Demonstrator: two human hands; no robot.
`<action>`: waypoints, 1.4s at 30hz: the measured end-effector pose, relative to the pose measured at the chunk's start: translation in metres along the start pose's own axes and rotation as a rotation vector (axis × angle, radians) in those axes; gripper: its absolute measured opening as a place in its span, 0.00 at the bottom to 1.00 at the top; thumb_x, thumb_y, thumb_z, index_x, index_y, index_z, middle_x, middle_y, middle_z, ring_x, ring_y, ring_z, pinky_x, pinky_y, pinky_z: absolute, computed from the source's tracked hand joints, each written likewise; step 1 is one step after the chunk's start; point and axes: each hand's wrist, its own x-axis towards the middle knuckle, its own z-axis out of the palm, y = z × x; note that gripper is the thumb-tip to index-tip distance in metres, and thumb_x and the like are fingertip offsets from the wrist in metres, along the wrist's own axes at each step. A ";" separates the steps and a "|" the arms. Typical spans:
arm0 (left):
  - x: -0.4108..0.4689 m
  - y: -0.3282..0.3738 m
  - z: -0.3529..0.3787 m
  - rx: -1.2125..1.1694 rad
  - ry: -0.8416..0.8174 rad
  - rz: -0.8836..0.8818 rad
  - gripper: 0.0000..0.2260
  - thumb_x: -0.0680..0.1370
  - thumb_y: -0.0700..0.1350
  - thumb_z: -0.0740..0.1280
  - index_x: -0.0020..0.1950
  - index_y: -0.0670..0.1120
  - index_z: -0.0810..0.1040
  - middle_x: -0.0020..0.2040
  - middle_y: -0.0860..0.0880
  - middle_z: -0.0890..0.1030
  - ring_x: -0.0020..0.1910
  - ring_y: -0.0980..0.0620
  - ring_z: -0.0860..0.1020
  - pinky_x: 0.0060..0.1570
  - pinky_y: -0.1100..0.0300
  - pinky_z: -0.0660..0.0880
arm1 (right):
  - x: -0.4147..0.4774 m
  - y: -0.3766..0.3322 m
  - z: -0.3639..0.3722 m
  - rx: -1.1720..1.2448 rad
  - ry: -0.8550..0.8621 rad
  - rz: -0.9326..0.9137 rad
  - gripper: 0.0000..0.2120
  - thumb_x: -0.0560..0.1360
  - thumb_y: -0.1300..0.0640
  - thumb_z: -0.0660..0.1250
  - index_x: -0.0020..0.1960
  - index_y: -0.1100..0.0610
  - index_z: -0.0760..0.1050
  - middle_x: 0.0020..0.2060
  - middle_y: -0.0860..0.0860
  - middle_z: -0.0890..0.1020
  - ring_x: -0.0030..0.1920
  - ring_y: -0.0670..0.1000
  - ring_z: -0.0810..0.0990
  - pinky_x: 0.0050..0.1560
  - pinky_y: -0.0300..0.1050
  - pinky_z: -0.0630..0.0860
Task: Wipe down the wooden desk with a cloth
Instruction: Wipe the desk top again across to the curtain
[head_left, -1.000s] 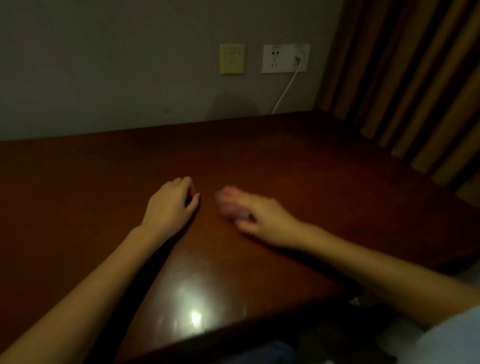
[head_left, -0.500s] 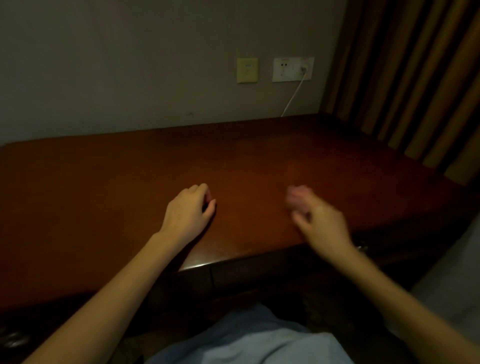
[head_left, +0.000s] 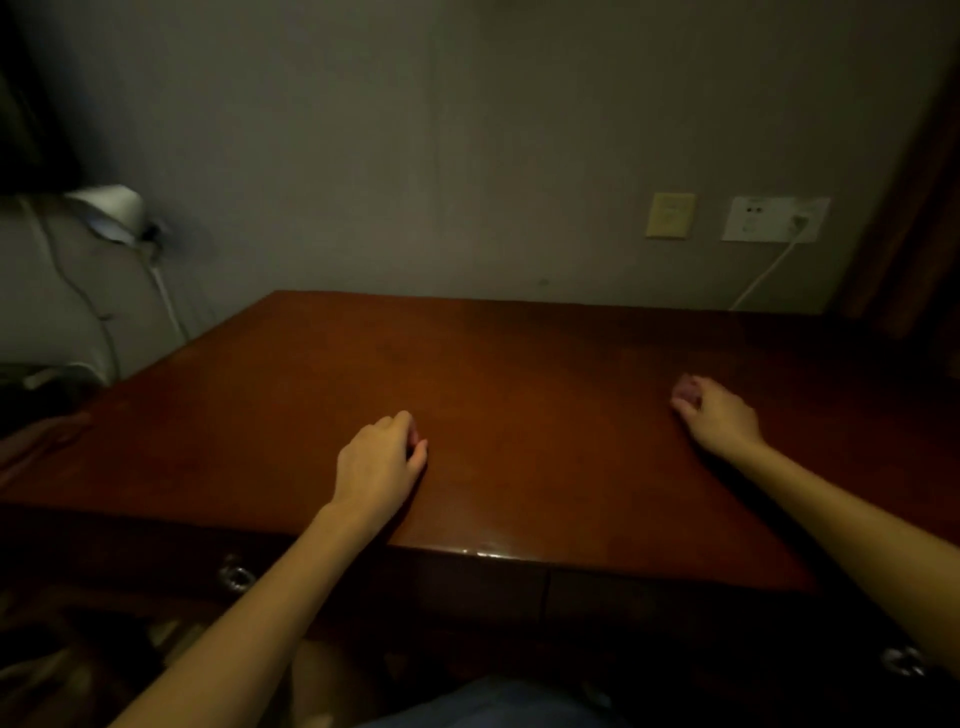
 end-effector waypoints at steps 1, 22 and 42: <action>-0.001 -0.005 -0.001 0.004 0.007 -0.021 0.06 0.80 0.53 0.61 0.45 0.52 0.69 0.40 0.55 0.73 0.36 0.57 0.72 0.29 0.65 0.65 | -0.001 -0.020 0.015 -0.009 0.003 -0.097 0.15 0.79 0.53 0.61 0.64 0.54 0.73 0.66 0.51 0.74 0.63 0.52 0.74 0.61 0.49 0.70; 0.027 -0.063 -0.003 0.028 0.072 -0.261 0.05 0.80 0.49 0.62 0.46 0.50 0.71 0.38 0.54 0.75 0.35 0.56 0.74 0.32 0.60 0.74 | 0.084 -0.138 0.088 0.132 -0.209 -0.309 0.21 0.78 0.45 0.62 0.69 0.49 0.68 0.66 0.48 0.75 0.63 0.50 0.75 0.60 0.44 0.71; 0.016 -0.159 -0.034 0.131 0.181 -0.530 0.06 0.80 0.48 0.61 0.44 0.50 0.70 0.37 0.54 0.75 0.35 0.56 0.73 0.30 0.61 0.71 | 0.093 -0.327 0.205 0.196 -0.397 -0.792 0.18 0.78 0.53 0.63 0.68 0.48 0.69 0.62 0.45 0.78 0.61 0.47 0.77 0.60 0.44 0.73</action>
